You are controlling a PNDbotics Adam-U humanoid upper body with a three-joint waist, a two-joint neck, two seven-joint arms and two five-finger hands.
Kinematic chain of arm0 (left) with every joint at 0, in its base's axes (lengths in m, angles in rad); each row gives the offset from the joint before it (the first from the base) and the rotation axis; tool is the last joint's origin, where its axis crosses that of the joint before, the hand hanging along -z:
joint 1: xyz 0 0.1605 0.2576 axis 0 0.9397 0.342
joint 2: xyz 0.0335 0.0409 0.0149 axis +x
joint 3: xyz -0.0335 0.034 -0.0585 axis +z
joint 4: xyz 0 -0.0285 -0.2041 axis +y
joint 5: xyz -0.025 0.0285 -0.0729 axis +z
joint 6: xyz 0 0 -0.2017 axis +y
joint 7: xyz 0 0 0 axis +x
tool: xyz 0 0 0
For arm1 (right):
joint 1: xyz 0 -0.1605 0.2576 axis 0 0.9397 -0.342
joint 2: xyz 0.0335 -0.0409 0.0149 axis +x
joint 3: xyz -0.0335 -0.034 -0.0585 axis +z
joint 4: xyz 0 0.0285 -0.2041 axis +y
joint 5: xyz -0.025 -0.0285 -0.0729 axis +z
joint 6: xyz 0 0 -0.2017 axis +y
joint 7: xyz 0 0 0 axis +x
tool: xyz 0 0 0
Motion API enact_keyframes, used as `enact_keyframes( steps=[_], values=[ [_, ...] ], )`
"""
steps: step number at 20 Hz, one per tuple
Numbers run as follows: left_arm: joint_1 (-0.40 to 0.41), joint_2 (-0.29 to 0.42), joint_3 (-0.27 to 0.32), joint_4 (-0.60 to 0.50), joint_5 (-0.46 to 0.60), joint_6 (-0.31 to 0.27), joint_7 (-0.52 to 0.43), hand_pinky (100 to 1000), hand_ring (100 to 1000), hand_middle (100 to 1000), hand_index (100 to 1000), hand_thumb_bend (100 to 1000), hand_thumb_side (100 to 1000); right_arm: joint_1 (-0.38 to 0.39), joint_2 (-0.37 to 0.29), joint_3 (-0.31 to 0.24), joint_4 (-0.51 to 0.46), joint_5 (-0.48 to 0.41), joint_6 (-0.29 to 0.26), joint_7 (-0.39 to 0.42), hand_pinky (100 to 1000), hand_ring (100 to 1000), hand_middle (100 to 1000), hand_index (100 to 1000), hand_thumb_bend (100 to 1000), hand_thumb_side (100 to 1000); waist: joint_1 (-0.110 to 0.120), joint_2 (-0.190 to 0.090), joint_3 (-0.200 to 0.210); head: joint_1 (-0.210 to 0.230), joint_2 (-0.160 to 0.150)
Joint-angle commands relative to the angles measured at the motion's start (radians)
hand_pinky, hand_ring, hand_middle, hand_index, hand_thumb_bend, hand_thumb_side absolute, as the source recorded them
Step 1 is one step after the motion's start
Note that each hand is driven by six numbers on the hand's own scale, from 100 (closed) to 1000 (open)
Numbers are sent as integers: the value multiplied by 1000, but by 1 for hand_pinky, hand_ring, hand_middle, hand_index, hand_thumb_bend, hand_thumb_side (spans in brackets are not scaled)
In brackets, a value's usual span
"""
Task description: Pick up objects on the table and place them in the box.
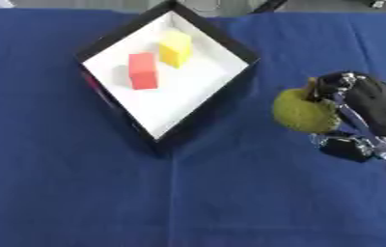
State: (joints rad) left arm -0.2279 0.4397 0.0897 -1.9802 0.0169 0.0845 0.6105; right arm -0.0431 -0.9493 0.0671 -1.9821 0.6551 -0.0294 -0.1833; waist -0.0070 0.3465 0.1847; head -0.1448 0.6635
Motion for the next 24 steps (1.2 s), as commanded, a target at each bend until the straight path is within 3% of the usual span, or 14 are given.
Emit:
enact_keyframes(
  steps=[1,6,10,12,14,20,24],
  values=[
    [-1,22,7,-17,2,-1,3,749,774,756,875,275,754,-21,-54,-34,-18,-35,-33,-41,689,594,430,532,213,100,-5,-15,-3,-3,-13],
    [0,27,6,-18,-3,0,-1,750,774,754,875,275,752,-60,-90,-57,-18,-98,-80,-65,694,596,435,539,188,100,-10,-31,-1,-3,-13],
    [1,31,1,-18,-5,1,-6,750,774,753,875,276,750,-144,-128,-55,-18,-159,-112,-64,703,599,442,546,164,100,-12,-47,6,-13,-12],
    [-2,29,-5,-16,-3,2,-12,750,774,754,875,278,747,-193,-136,-53,-18,-189,-132,-57,705,602,448,548,190,100,-12,-58,18,-33,-8],
    [-5,28,-14,-15,-4,2,-21,750,775,756,875,281,742,-240,-133,-45,-18,-218,-145,-38,712,604,449,551,156,100,-11,-69,33,-53,-6],
    [-8,24,-28,-14,-5,-1,-36,749,774,764,875,300,723,-387,-63,4,-18,-304,-119,49,725,613,458,562,108,100,-4,-91,64,-90,13],
    [-14,19,-40,-13,-5,-3,-45,750,775,766,875,303,718,-487,31,61,22,-281,-61,111,734,618,461,566,100,100,3,-102,84,-107,17]
  ],
)
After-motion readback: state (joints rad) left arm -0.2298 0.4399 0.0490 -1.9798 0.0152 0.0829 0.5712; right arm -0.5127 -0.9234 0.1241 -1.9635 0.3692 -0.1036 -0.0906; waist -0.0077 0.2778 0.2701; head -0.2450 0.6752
